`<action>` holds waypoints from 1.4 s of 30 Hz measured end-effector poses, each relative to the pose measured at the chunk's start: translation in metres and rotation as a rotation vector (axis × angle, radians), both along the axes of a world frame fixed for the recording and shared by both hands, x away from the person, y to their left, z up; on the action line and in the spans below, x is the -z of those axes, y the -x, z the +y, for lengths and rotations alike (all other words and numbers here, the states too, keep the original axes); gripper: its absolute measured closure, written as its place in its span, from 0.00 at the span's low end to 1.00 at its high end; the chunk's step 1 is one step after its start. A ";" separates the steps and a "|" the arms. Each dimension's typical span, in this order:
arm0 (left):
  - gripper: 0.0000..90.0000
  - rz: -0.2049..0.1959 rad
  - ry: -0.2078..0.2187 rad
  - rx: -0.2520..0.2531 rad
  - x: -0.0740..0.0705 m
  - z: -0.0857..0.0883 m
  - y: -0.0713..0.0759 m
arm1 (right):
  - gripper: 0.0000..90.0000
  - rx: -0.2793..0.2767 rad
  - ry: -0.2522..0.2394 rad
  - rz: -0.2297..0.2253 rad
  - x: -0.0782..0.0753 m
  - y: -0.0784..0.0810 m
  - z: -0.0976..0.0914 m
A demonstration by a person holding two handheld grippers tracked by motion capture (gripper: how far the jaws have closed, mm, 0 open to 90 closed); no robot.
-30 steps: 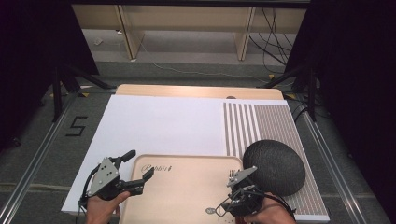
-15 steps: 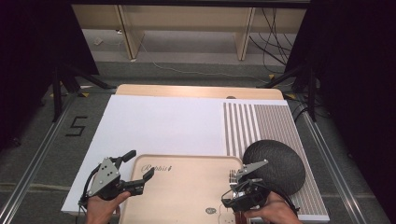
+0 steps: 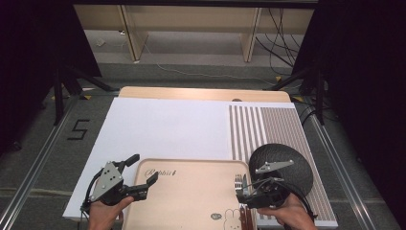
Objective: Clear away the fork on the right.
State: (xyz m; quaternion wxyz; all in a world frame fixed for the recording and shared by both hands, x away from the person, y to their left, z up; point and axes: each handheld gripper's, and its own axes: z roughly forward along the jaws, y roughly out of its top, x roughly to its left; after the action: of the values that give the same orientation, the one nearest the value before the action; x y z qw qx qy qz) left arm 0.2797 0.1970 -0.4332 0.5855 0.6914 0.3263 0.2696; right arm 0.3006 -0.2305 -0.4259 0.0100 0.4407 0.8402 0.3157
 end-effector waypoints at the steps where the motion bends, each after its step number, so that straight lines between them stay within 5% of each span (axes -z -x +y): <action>1: 0.18 -0.001 -0.001 0.000 0.000 0.000 0.000 | 0.23 0.014 -0.006 -0.003 0.000 -0.001 -0.003; 19: 0.18 0.003 -0.008 0.000 0.000 -0.001 -0.003 | 0.23 0.158 -0.042 -0.050 -0.005 -0.003 -0.045; 31: 0.18 0.017 -0.005 0.007 0.002 -0.003 -0.005 | 0.23 0.281 -0.081 -0.022 -0.005 -0.003 -0.071; 33: 0.18 0.014 0.000 0.009 0.003 -0.003 -0.006 | 0.23 0.254 -0.070 -0.049 -0.003 -0.006 -0.077; 34: 0.18 0.018 0.002 0.007 0.003 -0.003 -0.006 | 0.23 0.299 -0.085 -0.007 -0.004 -0.004 -0.078; 35: 0.18 0.021 0.004 0.003 0.002 -0.003 -0.006 | 0.23 0.268 -0.076 -0.047 -0.003 -0.006 -0.082; 41: 0.18 0.017 -0.002 0.004 0.001 -0.002 -0.004 | 0.23 0.333 -0.117 0.000 -0.003 -0.003 -0.090; 42: 0.18 0.016 -0.004 0.005 0.001 -0.002 -0.004 | 0.23 0.341 -0.092 -0.007 -0.003 -0.003 -0.091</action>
State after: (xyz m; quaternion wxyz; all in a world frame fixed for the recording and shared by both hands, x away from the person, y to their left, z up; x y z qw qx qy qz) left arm 0.2841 0.1947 -0.4341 0.5823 0.6954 0.3287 0.2632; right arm 0.3033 -0.3216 -0.4227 0.0459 0.5757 0.7380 0.3490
